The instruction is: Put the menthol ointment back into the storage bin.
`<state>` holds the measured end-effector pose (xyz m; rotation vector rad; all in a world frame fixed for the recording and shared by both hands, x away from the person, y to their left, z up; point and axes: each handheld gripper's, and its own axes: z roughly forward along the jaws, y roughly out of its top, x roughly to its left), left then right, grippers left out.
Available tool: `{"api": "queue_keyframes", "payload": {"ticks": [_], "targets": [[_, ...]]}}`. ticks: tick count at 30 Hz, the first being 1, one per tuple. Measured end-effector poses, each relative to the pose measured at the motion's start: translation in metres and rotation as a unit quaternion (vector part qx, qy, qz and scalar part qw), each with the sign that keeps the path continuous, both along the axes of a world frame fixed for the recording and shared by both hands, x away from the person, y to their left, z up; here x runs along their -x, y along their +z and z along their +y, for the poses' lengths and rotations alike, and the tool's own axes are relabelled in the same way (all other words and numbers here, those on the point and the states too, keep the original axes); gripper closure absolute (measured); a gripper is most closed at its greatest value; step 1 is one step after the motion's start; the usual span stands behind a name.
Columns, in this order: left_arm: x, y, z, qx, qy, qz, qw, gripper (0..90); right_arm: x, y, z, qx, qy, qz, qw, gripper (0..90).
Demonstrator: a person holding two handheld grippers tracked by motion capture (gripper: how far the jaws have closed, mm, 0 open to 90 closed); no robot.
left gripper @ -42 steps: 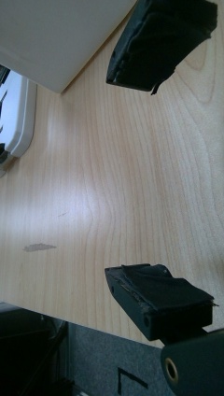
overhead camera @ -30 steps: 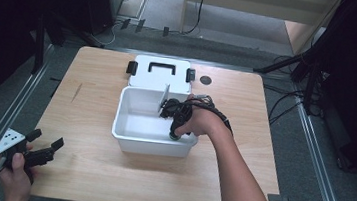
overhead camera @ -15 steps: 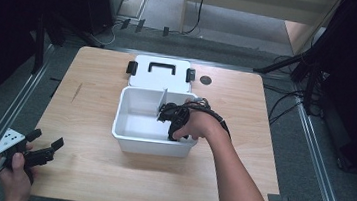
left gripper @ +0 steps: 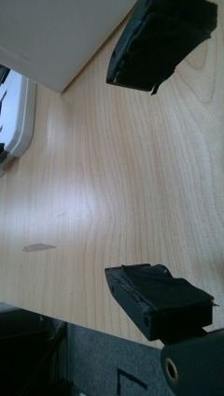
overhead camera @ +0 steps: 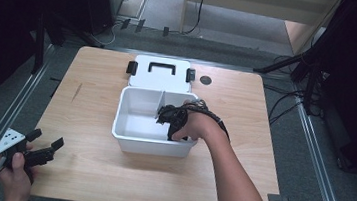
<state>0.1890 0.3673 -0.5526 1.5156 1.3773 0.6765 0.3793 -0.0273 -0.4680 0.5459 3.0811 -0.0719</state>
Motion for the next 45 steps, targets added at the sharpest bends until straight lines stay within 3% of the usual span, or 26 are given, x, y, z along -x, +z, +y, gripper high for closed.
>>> {"api": "queue_keyframes", "payload": {"ticks": [6,13,18,19,23,27,35,45], "targets": [[0.0,0.0,0.0,0.001,0.0,0.0,1.0,8.2,0.001,0.008,-0.001,-0.019,-0.009,-0.013,0.9997,40.9],[0.0,0.0,0.0,0.003,0.001,-0.003,1.0,8.2,0.0,0.038,-0.008,-0.076,-0.045,-0.027,0.9957,34.6],[0.0,0.0,0.0,0.001,0.002,-0.003,1.0,8.2,0.002,0.056,-0.018,-0.097,-0.054,-0.038,0.9931,30.7],[0.0,0.0,0.0,0.001,0.002,-0.003,1.0,8.2,0.004,0.067,-0.027,-0.109,-0.061,-0.045,0.9911,28.3],[0.0,0.0,0.0,0.002,0.002,-0.002,1.0,8.2,0.004,0.078,-0.039,-0.126,-0.07,-0.05,0.9882,28.4],[0.0,0.0,0.0,0.001,0.002,-0.002,1.0,8.2,0.007,0.096,-0.063,-0.157,-0.091,-0.058,0.9816,28.5],[0.0,0.0,-0.001,0.001,0.001,-0.002,1.0,8.2,0.013,0.107,-0.1,-0.157,-0.115,-0.076,0.9779,27.6],[0.0,0.0,-0.001,-0.001,0.001,0.0,1.0,8.2,0.021,0.1,-0.135,-0.147,-0.139,-0.078,0.9762,26.8]]}}
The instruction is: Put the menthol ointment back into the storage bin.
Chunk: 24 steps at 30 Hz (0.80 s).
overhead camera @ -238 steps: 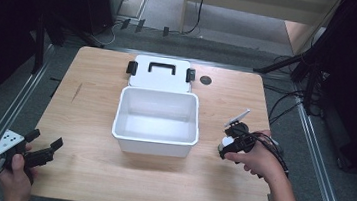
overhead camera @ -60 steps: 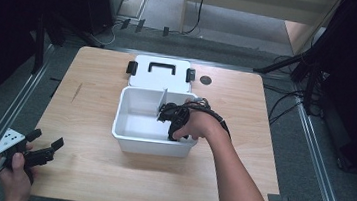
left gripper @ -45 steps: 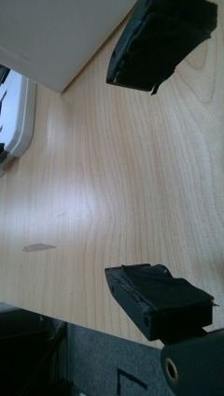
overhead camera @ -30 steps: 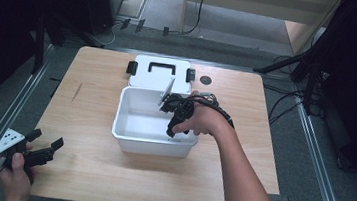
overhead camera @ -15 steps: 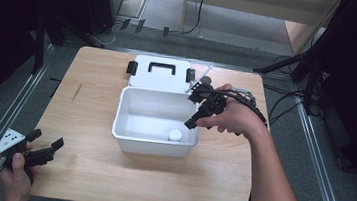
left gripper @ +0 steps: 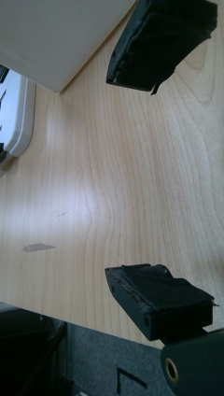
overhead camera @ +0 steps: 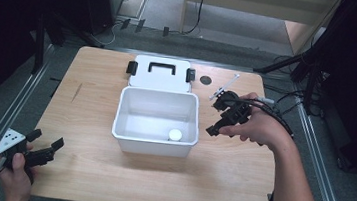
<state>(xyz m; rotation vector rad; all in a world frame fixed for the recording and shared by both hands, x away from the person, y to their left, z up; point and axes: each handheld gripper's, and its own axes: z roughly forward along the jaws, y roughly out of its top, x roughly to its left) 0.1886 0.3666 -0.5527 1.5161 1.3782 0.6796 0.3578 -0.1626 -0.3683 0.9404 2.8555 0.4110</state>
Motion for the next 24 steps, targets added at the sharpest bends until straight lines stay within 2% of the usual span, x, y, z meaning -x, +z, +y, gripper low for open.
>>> {"api": "queue_keyframes", "payload": {"ticks": [3,4,5,11,12,13,14,17,24], "targets": [[0.0,0.0,0.0,0.001,0.0,0.0,1.0,8.2,0.004,-0.013,-0.014,0.001,-0.011,0.004,0.9999,26.6],[0.0,0.0,0.0,0.001,0.0,0.0,1.0,8.2,0.004,-0.013,-0.014,0.001,-0.011,0.004,0.9999,26.6],[0.0,0.0,0.0,0.001,0.0,0.0,1.0,8.2,0.005,-0.022,-0.022,-0.005,-0.019,0.009,0.9998,26.6],[0.0,0.0,0.0,0.001,0.0,-0.001,1.0,8.2,0.009,-0.048,-0.045,-0.004,-0.039,0.021,0.999,26.5],[0.0,0.0,0.0,0.001,0.0,-0.001,1.0,8.2,0.009,-0.048,-0.045,-0.004,-0.039,0.021,0.999,26.5],[0.0,0.0,0.0,0.001,0.001,0.001,1.0,8.2,0.011,-0.057,-0.054,-0.003,-0.047,0.026,0.9986,26.5],[0.0,0.0,0.0,0.001,0.001,0.001,1.0,8.2,0.011,-0.057,-0.054,-0.003,-0.047,0.026,0.9986,26.5],[0.0,0.0,-0.001,0.0,0.001,0.001,1.0,8.2,0.015,-0.07,-0.067,-0.001,-0.061,0.032,0.9976,26.4],[0.0,0.0,-0.001,0.0,0.001,0.001,1.0,8.2,0.023,-0.088,-0.088,-0.015,-0.082,0.031,0.9961,26.4]]}}
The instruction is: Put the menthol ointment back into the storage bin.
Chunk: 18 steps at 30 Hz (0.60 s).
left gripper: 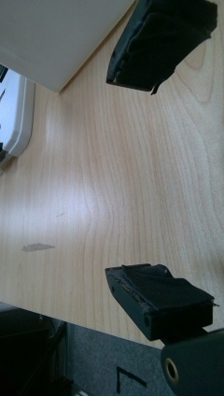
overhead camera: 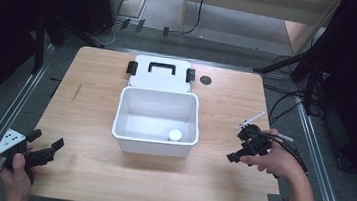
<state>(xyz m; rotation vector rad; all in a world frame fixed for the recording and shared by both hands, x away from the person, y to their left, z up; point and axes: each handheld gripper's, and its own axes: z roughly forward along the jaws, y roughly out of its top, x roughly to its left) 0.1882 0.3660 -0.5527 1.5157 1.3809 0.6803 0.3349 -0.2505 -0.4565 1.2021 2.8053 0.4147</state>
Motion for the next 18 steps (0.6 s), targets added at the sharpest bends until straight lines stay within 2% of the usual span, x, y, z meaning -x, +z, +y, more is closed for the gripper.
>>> {"api": "queue_keyframes", "payload": {"ticks": [1,4,5,6,7,13,17,18], "targets": [[0.0,0.0,0.0,-0.001,0.0,0.0,1.0,8.2,0.003,-0.006,-0.008,-0.003,-0.008,-0.007,0.9999,26.4],[0.0,0.0,0.0,-0.001,-0.001,0.0,1.0,8.2,0.005,-0.011,-0.014,-0.008,-0.018,-0.019,0.9996,26.4],[0.0,0.0,0.0,0.0,0.0,0.0,1.0,8.2,0.008,-0.015,-0.021,-0.012,-0.026,-0.035,0.999,26.4],[0.0,0.0,0.0,0.0,0.0,0.0,1.0,8.2,0.008,-0.015,-0.021,-0.012,-0.026,-0.035,0.999,26.4],[0.0,0.0,0.0,-0.002,-0.002,0.001,1.0,8.2,0.01,-0.02,-0.028,-0.018,-0.033,-0.052,0.9979,26.4],[0.0,0.0,0.0,-0.003,0.0,0.0,1.0,8.2,0.02,-0.033,-0.043,-0.043,-0.053,-0.086,0.9939,26.3],[0.0,0.0,0.0,-0.003,0.0,0.0,1.0,8.2,0.027,-0.038,-0.051,-0.06,-0.068,-0.118,0.9889,26.2],[0.0,0.0,0.0,-0.003,0.0,0.0,1.0,8.2,0.027,-0.038,-0.051,-0.06,-0.068,-0.118,0.9889,26.2]]}}
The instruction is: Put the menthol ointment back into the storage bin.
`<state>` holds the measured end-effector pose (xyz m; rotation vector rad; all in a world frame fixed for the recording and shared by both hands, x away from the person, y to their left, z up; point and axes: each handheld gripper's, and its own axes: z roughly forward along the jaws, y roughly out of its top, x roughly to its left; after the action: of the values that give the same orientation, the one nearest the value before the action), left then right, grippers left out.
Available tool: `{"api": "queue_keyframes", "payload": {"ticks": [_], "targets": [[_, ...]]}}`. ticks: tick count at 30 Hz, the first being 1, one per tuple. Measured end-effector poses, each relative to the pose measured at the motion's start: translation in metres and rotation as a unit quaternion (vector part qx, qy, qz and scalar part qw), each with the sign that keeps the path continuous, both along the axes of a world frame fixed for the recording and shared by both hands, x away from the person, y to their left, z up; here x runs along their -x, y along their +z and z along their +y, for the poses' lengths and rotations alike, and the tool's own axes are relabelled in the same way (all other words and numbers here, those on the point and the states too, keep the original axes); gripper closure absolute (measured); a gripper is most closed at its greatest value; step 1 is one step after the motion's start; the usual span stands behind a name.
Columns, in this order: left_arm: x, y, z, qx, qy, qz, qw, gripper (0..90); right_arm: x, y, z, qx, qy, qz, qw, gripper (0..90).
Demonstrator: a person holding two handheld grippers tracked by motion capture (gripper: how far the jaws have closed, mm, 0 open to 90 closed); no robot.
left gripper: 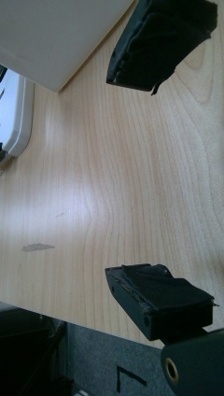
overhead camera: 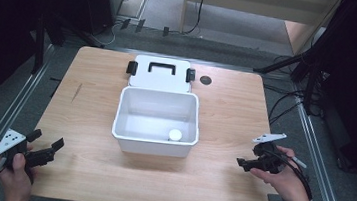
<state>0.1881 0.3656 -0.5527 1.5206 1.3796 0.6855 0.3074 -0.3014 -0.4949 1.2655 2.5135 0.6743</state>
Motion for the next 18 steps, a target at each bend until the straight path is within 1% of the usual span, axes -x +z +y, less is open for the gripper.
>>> {"api": "queue_keyframes", "payload": {"ticks": [1,2,3,4,5,7,8,9,10,11,12,13,16,18], "targets": [[0.0,0.0,0.0,0.0,0.0,0.0,1.0,8.2,0.002,-0.001,-0.001,-0.007,-0.007,-0.007,0.9999,26.2],[0.0,0.0,0.0,0.0,0.0,0.0,1.0,8.2,0.005,-0.003,-0.004,-0.014,-0.011,-0.018,0.9997,26.2],[0.0,0.0,0.0,0.0,0.0,0.0,1.0,8.2,0.009,-0.007,-0.006,-0.024,-0.018,-0.035,0.9989,26.1],[0.0,0.0,0.0,0.0,0.0,0.0,1.0,8.2,0.009,-0.007,-0.006,-0.024,-0.018,-0.035,0.9989,26.1],[0.0,0.0,0.0,0.0,0.0,-0.001,1.0,8.2,0.014,-0.012,-0.008,-0.035,-0.02,-0.048,0.998,25.8],[0.0,0.0,0.0,0.0,0.0,-0.001,1.0,8.2,0.018,-0.017,-0.009,-0.04,-0.02,-0.06,0.9972,25.2],[0.0,0.0,0.0,0.0,0.0,-0.001,1.0,8.2,0.018,-0.017,-0.009,-0.04,-0.02,-0.06,0.9972,25.2],[0.0,0.0,0.0,-0.001,0.0,0.0,1.0,8.2,0.024,-0.023,-0.011,-0.047,-0.025,-0.074,0.9958,23.9],[0.0,0.0,0.0,-0.001,0.0,0.0,1.0,8.2,0.024,-0.023,-0.011,-0.047,-0.025,-0.074,0.9958,23.9],[0.0,0.0,0.0,0.0,0.0,0.0,1.0,8.2,0.028,-0.026,-0.013,-0.058,-0.035,-0.088,0.9938,23.4],[0.0,0.0,0.0,0.0,0.0,0.0,1.0,8.2,0.028,-0.026,-0.013,-0.058,-0.035,-0.088,0.9938,23.4],[0.001,0.0,0.0,0.001,0.0,0.001,1.0,8.2,0.033,-0.029,-0.016,-0.081,-0.045,-0.104,0.9902,23.3],[0.001,0.0,0.0,0.002,0.001,0.002,1.0,8.2,0.04,-0.034,-0.019,-0.101,-0.053,-0.124,0.9857,23.0],[0.001,0.0,0.0,0.001,0.0,0.001,1.0,8.2,0.045,-0.038,-0.022,-0.11,-0.061,-0.131,0.9834,22.5]]}}
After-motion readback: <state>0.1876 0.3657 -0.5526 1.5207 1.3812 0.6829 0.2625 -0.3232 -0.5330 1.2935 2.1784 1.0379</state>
